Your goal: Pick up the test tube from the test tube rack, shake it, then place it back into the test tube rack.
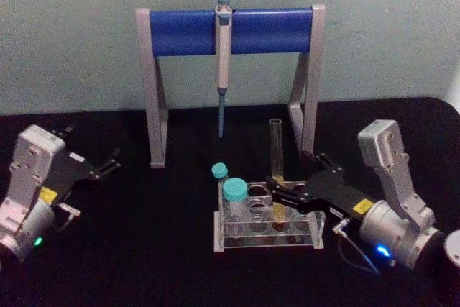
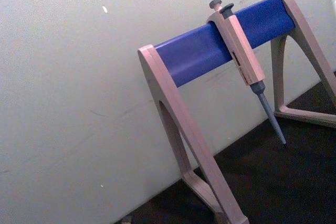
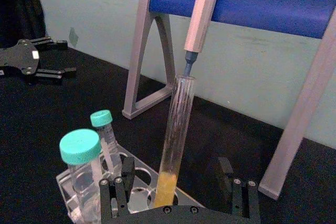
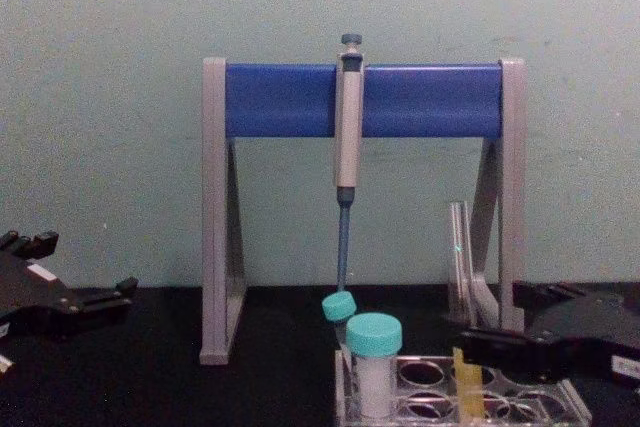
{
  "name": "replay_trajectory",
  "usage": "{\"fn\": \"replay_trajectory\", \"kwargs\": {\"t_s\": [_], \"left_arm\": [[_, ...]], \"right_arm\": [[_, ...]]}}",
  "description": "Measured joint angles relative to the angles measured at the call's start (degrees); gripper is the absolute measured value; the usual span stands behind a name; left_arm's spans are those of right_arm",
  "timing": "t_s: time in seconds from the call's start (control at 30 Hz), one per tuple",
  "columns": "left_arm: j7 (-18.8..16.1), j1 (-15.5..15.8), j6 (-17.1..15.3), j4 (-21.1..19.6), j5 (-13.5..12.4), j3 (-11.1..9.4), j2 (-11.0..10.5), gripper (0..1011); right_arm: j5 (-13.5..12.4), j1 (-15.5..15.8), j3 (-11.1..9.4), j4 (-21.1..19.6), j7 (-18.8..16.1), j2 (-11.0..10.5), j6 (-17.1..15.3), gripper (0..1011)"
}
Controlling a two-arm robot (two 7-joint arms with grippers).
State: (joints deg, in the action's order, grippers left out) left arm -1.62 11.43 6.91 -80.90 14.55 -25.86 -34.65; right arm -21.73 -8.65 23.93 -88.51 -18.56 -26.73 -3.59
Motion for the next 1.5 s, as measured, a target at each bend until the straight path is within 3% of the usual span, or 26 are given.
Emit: {"fn": "replay_trajectory", "kwargs": {"t_s": [0.57, 1.07, 1.5], "left_arm": [[0.00, 0.00, 0.00, 0.00, 0.00, 0.00, 0.00, 1010], [0.00, 0.00, 0.00, 0.00, 0.00, 0.00, 0.00, 1010], [0.00, 0.00, 0.00, 0.00, 0.00, 0.00, 0.00, 1010]], "right_arm": [[2.04, -4.06, -0.13, 6.04, -2.04, 5.56, -0.46, 1000], [2.45, -4.11, -1.64, 6.23, -2.98, 7.20, 0.01, 1000], [2.36, -3.99, -1.86, 6.04, -3.15, 7.39, 0.27, 1000]]}}
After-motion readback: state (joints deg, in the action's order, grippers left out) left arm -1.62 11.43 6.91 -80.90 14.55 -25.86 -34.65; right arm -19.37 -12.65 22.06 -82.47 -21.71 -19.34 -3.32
